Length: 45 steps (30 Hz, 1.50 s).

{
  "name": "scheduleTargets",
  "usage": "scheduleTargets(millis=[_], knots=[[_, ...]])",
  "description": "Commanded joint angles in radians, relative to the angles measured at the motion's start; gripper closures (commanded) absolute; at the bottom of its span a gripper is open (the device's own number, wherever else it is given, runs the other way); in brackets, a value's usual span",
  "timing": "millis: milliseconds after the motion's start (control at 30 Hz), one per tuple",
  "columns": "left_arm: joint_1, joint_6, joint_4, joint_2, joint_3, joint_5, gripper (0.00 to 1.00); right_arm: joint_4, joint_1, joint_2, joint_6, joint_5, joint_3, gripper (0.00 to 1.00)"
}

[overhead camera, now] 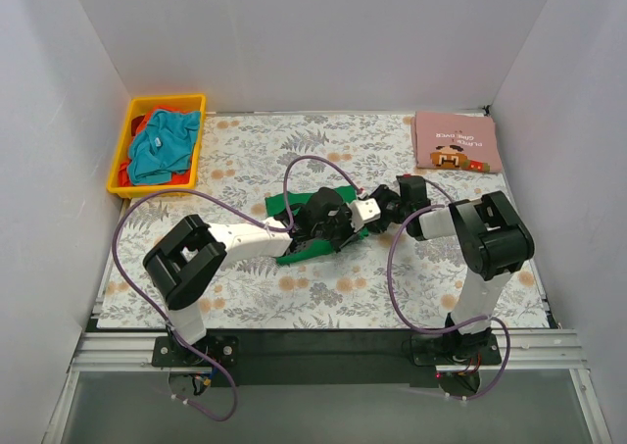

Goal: Fold and stack the t-shirts
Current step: Neatly place the folded tshirt to the corner

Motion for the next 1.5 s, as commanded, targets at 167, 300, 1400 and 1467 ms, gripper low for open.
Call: scheduleTargets(millis=[167,300,1400,1467], knots=[[0.017,-0.029,0.000,-0.078,0.038,0.035,1.00,0.062,0.028,0.065,0.003,0.066,0.047,0.52],[0.018,-0.034,0.000,-0.080,0.038,0.037,1.00,0.072,0.036,0.096,-0.026,0.074,0.065,0.57],[0.192,-0.169,-0.345,-0.506,-0.121,0.078,0.35,-0.660,-0.056,0.243,-1.019,0.069,0.782,0.99],[0.199,-0.180,-0.356,-0.548,-0.146,0.051,0.35,-0.722,-0.087,0.266,-1.083,0.082,0.870,0.99]])
